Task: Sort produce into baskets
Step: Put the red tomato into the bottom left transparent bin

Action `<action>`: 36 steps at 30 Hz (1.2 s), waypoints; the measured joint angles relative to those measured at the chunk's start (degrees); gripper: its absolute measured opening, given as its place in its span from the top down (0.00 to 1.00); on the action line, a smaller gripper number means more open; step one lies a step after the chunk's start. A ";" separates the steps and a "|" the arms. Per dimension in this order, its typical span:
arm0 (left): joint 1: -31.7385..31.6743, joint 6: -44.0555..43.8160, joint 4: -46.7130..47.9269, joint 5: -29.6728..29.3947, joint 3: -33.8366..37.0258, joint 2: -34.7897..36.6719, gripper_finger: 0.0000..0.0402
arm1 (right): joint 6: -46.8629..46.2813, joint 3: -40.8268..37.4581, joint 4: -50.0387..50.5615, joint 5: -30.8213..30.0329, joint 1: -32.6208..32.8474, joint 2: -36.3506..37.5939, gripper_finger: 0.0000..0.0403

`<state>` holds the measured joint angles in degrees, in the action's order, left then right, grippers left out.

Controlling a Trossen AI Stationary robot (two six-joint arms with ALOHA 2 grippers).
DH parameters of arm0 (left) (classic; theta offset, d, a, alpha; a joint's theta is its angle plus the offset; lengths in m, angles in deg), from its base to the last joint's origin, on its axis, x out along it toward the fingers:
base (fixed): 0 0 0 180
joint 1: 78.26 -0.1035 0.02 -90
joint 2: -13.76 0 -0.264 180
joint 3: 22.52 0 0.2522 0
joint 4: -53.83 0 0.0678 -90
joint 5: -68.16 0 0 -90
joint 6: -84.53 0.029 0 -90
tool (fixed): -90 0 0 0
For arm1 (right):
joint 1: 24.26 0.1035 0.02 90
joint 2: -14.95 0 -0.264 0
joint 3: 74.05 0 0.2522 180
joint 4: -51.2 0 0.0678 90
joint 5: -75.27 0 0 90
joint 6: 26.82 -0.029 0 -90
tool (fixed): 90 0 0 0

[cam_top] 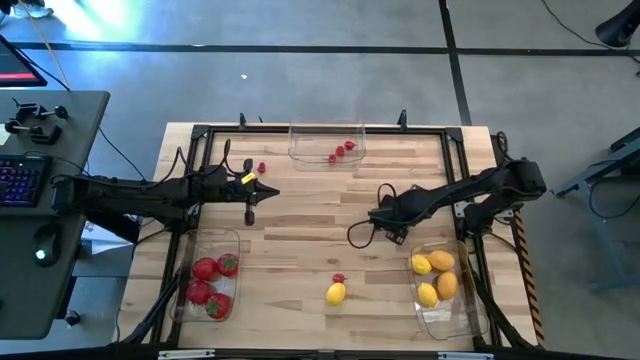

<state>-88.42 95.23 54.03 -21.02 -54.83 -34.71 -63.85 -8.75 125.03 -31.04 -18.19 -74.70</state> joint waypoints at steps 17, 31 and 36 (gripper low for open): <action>0.01 0.00 0.02 0.00 0.00 0.00 1.00 | 1.46 0.26 -0.70 3.90 -3.37 -0.41 0.35; 0.27 1.73 0.02 0.06 -0.02 -0.01 1.00 | 10.67 4.70 -27.97 2.61 0.03 3.17 0.42; 2.54 3.86 -0.04 0.05 -0.02 -0.02 1.00 | 18.14 0.67 -53.16 3.03 -1.15 3.15 0.42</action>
<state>-85.89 99.09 53.99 -20.97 -54.85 -34.72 -45.71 -8.09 71.88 -28.01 -19.34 -71.55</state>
